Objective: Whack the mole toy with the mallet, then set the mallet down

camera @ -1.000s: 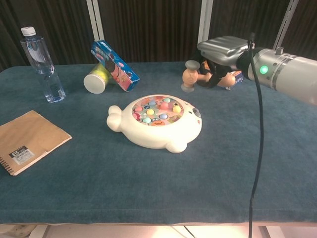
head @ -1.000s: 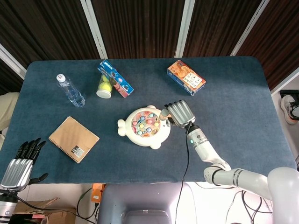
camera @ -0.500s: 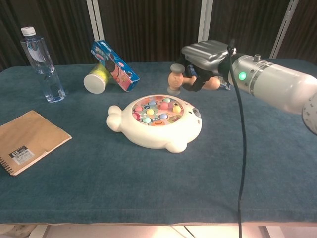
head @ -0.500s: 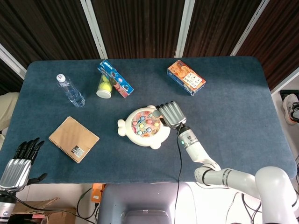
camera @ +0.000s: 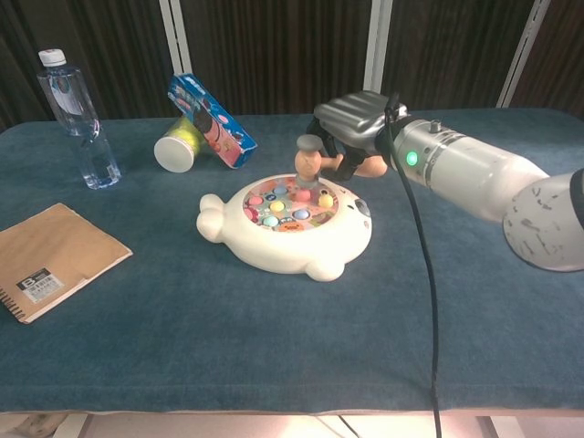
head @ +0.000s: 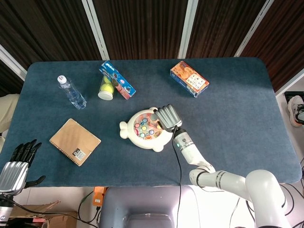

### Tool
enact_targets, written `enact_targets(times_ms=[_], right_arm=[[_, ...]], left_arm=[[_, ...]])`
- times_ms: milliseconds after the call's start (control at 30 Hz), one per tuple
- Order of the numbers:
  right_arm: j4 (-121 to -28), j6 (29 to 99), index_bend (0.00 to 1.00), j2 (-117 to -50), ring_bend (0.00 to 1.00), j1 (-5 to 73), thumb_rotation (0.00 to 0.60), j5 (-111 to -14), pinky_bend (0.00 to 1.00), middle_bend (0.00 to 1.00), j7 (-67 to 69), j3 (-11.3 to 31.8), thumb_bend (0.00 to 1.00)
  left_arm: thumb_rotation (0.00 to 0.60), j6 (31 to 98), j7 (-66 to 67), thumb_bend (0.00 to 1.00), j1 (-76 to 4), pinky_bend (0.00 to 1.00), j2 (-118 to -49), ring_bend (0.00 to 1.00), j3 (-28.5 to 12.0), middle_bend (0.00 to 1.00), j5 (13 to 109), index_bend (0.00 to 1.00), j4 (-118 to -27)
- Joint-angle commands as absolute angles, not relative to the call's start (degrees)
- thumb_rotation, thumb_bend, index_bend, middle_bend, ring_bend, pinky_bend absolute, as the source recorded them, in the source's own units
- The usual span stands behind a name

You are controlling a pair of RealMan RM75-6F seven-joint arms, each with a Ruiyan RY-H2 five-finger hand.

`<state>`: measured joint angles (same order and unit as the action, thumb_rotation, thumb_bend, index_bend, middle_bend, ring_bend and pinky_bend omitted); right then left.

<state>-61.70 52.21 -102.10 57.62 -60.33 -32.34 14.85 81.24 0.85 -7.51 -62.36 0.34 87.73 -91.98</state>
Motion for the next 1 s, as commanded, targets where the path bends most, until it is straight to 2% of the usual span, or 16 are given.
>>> enact_targets(times_ms=[33, 433, 733, 1000], right_arm=[[-61.27, 51.89, 0.96, -102.40, 0.61, 57.71, 0.600, -60.28, 0.62, 0.76, -32.49, 14.71, 0.53], [-61.15, 51.49, 0.96, -102.25, 0.61, 57.35, 0.600, -60.04, 0.62, 0.76, -33.31, 14.39, 0.53], [-66.53, 53.82, 0.96, -98.08, 0.61, 54.88, 0.600, -62.96, 0.62, 0.76, -30.31, 13.54, 0.53], [-68.43, 52.65, 0.96, -96.23, 0.61, 53.37, 0.600, -62.35, 0.62, 0.76, -29.07, 12.68, 0.53]], left_arm=[[0.600, 81.32, 0.85, 0.08, -7.47, 0.05, -62.38, 0.00, 0.35, 0.00, 87.79, 0.05, -91.96], [0.600, 81.76, 0.49, 0.08, -7.29, 0.05, -62.29, 0.00, 0.41, 0.00, 88.26, 0.05, -91.83], [0.600, 81.65, 0.69, 0.08, -7.33, 0.05, -62.40, 0.00, 0.45, 0.00, 88.39, 0.05, -91.82], [0.600, 81.52, 1.67, 0.08, -7.33, 0.05, -62.72, 0.00, 0.54, 0.00, 88.39, 0.05, -92.09]])
